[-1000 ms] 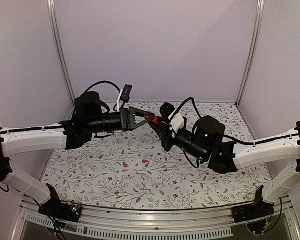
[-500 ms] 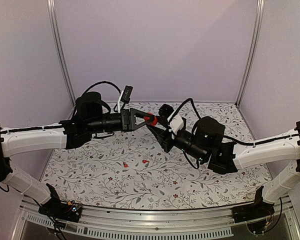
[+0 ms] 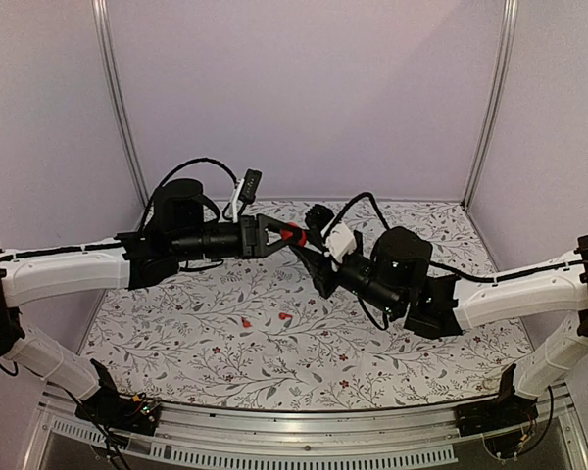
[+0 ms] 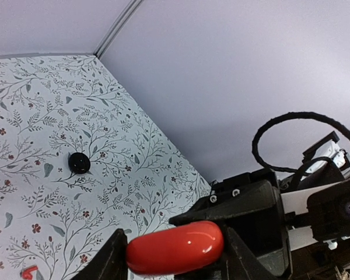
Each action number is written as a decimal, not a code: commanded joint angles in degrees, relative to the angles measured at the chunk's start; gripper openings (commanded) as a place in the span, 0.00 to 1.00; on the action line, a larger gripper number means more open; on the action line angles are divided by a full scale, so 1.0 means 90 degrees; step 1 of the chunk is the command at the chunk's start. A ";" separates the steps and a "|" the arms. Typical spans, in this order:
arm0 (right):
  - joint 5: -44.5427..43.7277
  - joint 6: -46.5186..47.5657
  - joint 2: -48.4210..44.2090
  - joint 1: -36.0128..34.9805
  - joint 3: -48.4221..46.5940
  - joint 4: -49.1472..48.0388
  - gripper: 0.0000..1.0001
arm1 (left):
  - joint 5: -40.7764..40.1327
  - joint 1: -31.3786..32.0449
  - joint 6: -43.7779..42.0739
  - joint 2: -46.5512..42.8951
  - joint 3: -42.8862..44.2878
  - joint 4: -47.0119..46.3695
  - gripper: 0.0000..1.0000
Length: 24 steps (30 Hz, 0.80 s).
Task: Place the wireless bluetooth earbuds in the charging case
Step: Pass from the left arm to the right
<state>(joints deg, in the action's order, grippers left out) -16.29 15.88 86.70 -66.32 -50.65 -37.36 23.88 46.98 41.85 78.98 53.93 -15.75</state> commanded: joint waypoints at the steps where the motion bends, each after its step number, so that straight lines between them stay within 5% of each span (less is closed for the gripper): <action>1: -0.0005 -0.0045 0.0141 -0.0033 -0.0240 0.0147 0.31 | -0.0078 0.0073 -0.0155 0.0070 0.0237 -0.0024 0.39; 24: -0.0015 -0.0127 0.0227 -0.0033 -0.0270 0.0161 0.34 | 0.0122 0.0146 -0.0143 0.0033 0.0208 -0.0218 0.38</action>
<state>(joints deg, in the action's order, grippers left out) -16.82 15.44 87.50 -66.32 -51.48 -36.86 23.90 47.53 41.54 79.20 54.41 -15.46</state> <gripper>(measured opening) 0.316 0.474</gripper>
